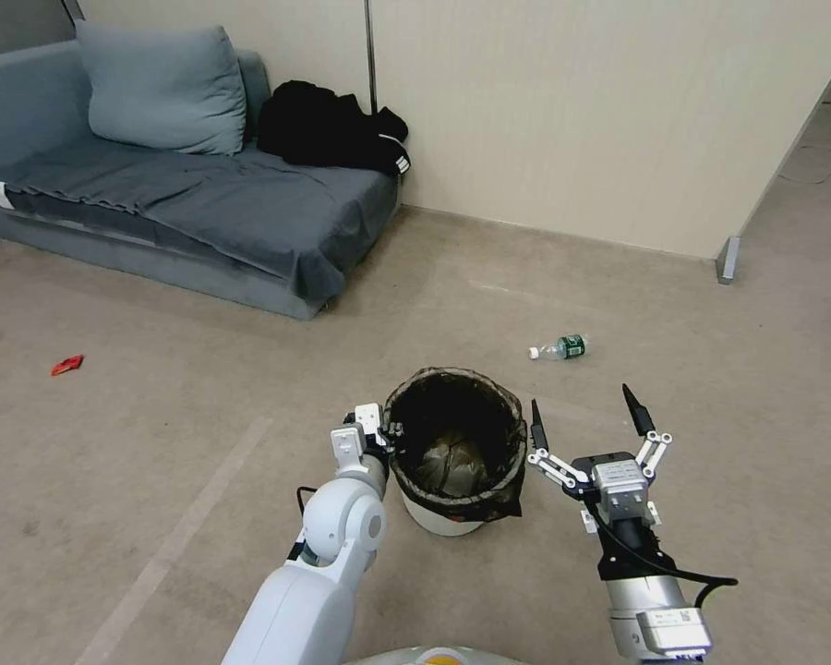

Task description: Pick up the trash bin, then pick up the garbage from the floor and place it into the trash bin.

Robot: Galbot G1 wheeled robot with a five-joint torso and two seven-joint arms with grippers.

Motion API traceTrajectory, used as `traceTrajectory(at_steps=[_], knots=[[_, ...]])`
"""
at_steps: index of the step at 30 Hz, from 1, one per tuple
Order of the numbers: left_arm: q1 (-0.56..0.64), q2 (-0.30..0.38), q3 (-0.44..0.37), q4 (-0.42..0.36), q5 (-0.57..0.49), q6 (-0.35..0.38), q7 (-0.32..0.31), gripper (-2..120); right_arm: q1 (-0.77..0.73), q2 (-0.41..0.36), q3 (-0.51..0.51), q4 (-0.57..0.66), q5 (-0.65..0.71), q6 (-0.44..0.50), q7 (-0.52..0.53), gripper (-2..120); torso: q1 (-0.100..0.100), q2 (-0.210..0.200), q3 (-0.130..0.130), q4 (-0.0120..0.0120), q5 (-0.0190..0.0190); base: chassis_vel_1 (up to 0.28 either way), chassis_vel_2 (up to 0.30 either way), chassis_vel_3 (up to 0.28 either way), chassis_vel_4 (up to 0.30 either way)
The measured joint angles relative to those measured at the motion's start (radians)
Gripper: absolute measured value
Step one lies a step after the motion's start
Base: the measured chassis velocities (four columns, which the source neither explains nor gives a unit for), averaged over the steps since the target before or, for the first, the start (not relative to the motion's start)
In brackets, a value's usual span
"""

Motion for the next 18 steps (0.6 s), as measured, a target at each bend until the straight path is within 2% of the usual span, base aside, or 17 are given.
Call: traceTrajectory(at_steps=[18], knots=[[0.045,-0.016,-0.021,-0.044,0.036,0.007,-0.005,1,-0.001,0.000,-0.001,0.006,-0.011,0.020,0.004,100,0.000,0.000,0.000,-0.0004,-0.0007,0.000,0.000,0.000,0.000]])
